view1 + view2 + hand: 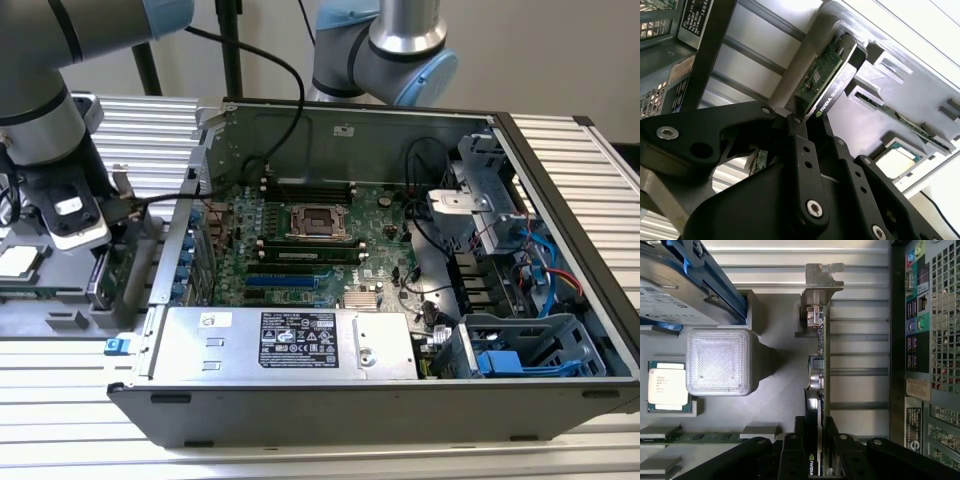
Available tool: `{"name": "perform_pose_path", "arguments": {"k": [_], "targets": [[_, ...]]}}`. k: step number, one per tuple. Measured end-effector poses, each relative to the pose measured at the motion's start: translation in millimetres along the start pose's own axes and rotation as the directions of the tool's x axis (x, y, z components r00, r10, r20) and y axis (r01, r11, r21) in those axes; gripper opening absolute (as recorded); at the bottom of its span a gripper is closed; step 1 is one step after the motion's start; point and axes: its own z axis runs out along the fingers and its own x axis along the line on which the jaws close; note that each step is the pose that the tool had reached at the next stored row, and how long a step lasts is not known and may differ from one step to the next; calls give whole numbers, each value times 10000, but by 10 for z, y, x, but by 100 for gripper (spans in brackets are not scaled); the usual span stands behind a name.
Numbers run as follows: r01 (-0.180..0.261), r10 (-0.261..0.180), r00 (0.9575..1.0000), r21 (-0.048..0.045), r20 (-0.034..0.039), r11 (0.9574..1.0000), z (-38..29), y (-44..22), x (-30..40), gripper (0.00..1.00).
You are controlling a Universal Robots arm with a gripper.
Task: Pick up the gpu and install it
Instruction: 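Pick up the gpu and move the gpu toward the slot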
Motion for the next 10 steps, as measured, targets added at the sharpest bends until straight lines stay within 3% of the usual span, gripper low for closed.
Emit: {"name": "perform_pose_path", "arguments": {"k": [10], "targets": [[0,0,10000,0,0,10000,-33,2,0,0]]}}
